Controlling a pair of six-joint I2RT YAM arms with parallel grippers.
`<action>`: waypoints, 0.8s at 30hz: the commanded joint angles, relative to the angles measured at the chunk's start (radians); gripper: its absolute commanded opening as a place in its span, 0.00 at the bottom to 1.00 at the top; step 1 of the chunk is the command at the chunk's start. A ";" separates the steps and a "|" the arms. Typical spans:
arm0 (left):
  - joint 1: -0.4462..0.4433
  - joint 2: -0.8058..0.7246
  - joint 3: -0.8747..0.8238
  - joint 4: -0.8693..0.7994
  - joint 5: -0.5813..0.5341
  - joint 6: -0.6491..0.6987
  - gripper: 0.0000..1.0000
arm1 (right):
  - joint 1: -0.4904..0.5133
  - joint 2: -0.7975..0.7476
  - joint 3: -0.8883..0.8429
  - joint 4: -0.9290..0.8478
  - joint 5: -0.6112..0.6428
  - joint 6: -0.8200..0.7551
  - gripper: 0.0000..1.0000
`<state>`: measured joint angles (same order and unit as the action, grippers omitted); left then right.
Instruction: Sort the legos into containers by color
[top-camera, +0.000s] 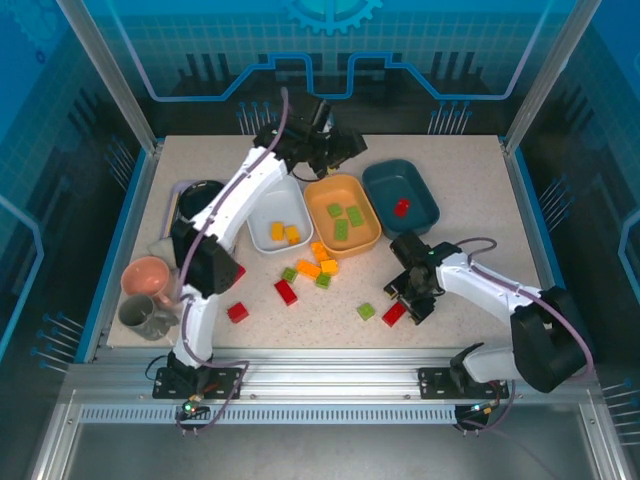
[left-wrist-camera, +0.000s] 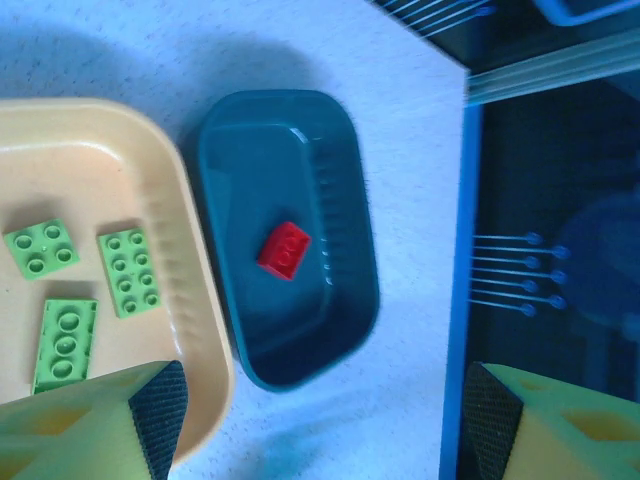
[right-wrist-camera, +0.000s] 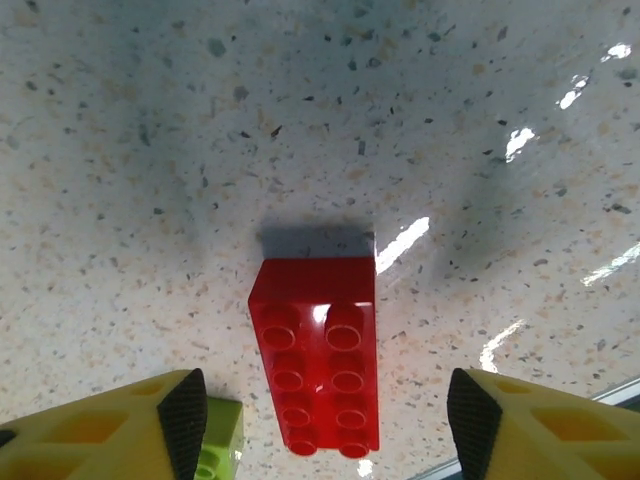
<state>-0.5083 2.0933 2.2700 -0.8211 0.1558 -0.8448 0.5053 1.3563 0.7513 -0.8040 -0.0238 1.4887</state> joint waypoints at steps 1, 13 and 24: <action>-0.009 -0.113 -0.126 0.024 0.021 0.040 0.77 | 0.011 0.039 -0.022 0.027 -0.026 0.028 0.63; -0.025 -0.561 -0.746 0.136 -0.014 0.016 0.77 | 0.010 0.109 -0.051 0.119 -0.025 0.018 0.37; -0.124 -0.883 -1.173 0.109 -0.220 -0.055 0.76 | -0.125 -0.055 0.322 -0.030 0.383 -0.464 0.24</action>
<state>-0.6086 1.2648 1.1511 -0.6979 0.0196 -0.8631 0.4213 1.3228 0.9962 -0.8165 0.2073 1.2350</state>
